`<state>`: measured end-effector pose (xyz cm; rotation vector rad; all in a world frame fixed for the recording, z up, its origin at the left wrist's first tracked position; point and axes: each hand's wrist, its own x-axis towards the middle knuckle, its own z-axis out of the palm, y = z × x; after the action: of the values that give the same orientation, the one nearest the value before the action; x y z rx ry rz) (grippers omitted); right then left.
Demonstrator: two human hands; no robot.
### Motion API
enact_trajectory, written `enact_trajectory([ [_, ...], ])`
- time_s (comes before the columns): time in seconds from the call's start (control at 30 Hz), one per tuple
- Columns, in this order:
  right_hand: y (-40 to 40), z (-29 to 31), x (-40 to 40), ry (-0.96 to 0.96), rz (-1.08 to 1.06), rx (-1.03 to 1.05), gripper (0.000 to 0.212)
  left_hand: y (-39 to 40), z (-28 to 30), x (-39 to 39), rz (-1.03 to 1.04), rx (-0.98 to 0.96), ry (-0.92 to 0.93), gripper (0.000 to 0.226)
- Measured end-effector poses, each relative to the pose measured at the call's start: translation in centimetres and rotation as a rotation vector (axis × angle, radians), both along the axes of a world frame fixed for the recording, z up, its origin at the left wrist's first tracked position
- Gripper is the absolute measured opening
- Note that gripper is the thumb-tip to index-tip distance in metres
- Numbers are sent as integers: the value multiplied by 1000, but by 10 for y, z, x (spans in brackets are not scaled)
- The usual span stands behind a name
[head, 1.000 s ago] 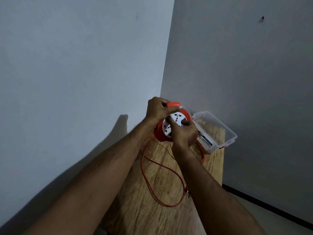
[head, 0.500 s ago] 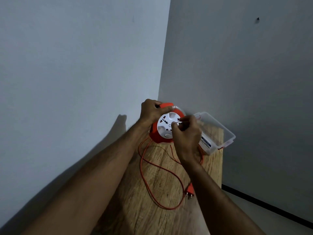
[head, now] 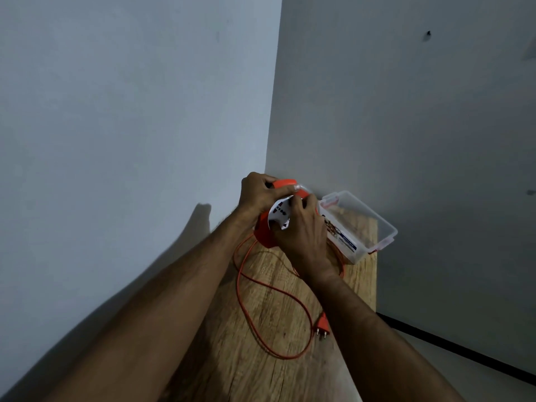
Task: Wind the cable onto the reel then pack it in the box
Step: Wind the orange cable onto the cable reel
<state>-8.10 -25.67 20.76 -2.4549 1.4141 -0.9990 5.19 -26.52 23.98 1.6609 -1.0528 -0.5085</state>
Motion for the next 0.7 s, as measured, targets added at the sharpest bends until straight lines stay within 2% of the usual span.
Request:
enact_trajectory([
  [0.2, -5, 1, 1, -338, 59, 150, 47, 4, 4, 3, 0, -12, -63, 32],
  [0.33, -2, 5, 10, -566, -138, 274, 53, 1, 4, 1, 6, -41, -41, 29],
  [0.47, -5, 6, 19, -853, -322, 650, 57, -1, 2, -5, 38, -68, -77, 38],
  [0.53, -7, 9, 25, -1122, -400, 910, 57, -1, 2, -8, 39, -96, -102, 40],
  [0.57, -8, 14, 27, -1292, -438, 1062, 66, -1, 0, -9, 34, -109, -118, 42],
  [0.63, -12, 19, 31, -1603, -430, 1288, 80, -1, -3, -10, 24, -106, -125, 40],
  [0.67, -13, 23, 31, -1695, -395, 1336, 76, -1, -3, -10, 24, -97, -115, 39],
  [0.7, -11, 27, 29, -1709, -362, 1348, 69, -1, -3, -9, 30, -85, -100, 39],
])
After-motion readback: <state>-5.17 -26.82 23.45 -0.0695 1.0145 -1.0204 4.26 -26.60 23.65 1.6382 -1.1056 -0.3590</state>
